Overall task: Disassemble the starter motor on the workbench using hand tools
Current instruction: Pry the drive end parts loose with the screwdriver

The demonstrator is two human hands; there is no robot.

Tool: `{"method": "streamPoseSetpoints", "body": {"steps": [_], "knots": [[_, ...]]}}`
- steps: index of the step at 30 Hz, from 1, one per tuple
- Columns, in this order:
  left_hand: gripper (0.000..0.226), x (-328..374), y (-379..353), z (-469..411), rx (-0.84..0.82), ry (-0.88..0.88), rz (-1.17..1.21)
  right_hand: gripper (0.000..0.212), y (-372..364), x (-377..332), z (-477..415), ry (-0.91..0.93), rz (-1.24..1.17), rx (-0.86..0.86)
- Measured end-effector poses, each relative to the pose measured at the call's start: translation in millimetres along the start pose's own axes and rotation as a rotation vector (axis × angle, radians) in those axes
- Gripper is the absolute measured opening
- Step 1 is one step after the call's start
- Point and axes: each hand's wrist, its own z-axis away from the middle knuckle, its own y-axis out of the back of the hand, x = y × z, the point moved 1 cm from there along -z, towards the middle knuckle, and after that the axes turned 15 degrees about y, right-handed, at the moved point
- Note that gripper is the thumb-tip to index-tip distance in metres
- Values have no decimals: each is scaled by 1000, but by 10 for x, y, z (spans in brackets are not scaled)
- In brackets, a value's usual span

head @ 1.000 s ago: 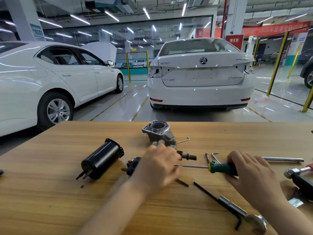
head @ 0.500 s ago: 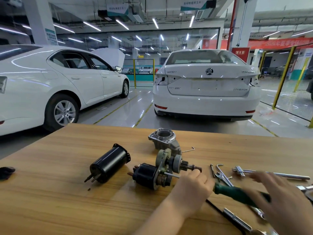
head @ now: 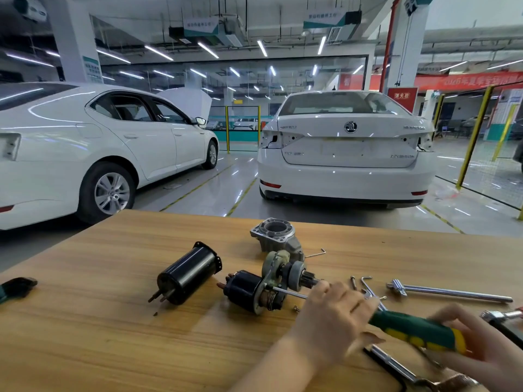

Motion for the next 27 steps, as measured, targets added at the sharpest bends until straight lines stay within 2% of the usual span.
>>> {"method": "streamPoseSetpoints", "body": {"steps": [1,2,3,4,5,6,7,9,10,11,13,14,16,19,23,25,27], "knots": [[45,31,25,-2,-39,17,-9,87,-83,250,174,-135,177,26],[45,67,15,5,-55,26,21,94,-152,297,198,-49,134,-100],[46,95,36,6,-64,39,25,99,-306,456,247,27,241,-109],[46,97,28,6,-46,26,40,100,-325,492,265,128,448,-126],[44,96,40,3,-56,23,40,96,-286,493,174,204,435,-118],[41,91,27,4,-42,6,31,88,-222,434,201,201,430,-91],[37,84,24,10,-15,-15,8,75,-260,392,287,121,454,-154],[25,83,10,25,45,-55,-13,59,-271,322,360,191,643,-113],[18,80,0,29,65,-70,3,62,-287,390,385,200,720,-102],[15,85,-4,28,74,-73,19,73,-325,348,331,134,557,-109],[16,105,-12,8,85,-72,72,58,-249,307,210,-9,340,-40],[20,120,-6,1,82,-60,91,51,-198,346,220,-22,304,-80],[29,125,-13,1,43,-48,112,58,-183,362,238,-22,307,-97],[27,74,-35,21,-12,-42,81,67,-298,297,244,-45,303,-108],[29,44,-2,81,-34,-113,116,94,-373,289,219,-59,339,-80],[28,42,15,94,-24,-140,54,92,-371,345,207,-32,354,-100],[27,29,31,88,-10,-134,53,72,-404,357,192,-51,348,-129]]}}
